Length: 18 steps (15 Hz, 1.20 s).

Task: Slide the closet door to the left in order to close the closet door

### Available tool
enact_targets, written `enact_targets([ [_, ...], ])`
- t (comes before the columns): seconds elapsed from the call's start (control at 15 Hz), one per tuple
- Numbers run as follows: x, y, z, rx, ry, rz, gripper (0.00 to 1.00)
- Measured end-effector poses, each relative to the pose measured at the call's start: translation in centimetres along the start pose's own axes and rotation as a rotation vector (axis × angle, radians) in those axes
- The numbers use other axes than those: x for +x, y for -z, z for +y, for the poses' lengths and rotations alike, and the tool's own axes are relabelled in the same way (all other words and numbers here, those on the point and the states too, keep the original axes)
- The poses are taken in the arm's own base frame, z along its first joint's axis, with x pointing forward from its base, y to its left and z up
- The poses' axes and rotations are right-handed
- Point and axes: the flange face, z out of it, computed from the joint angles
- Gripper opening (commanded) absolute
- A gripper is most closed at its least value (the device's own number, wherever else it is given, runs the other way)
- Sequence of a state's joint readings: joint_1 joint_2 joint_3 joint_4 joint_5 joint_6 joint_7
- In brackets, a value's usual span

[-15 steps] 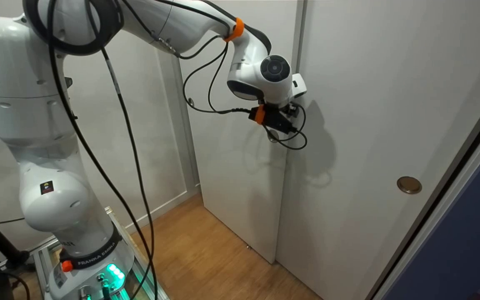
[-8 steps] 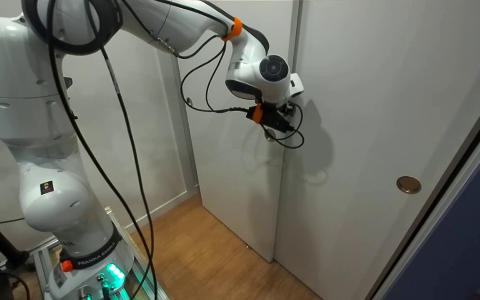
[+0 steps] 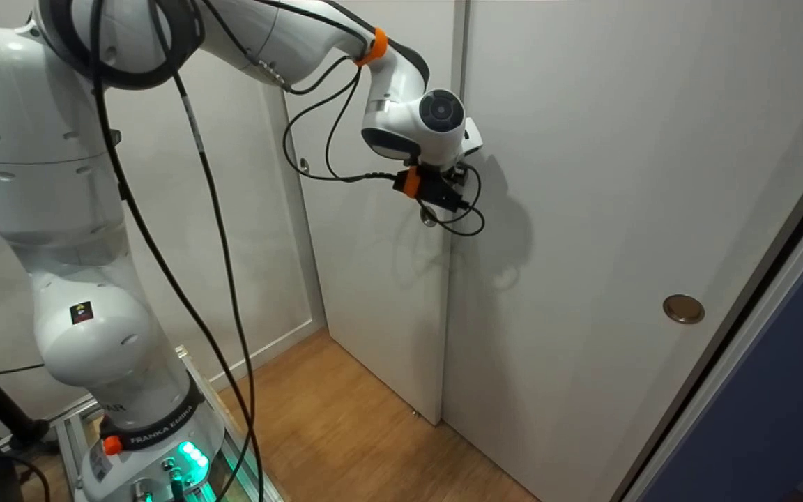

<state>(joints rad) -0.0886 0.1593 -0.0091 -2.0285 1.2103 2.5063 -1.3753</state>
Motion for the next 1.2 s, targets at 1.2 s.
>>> enact_targets([
  [1.2, -2.2, -0.9, -1.0, -0.267, 0.093, -0.257, 1.0],
])
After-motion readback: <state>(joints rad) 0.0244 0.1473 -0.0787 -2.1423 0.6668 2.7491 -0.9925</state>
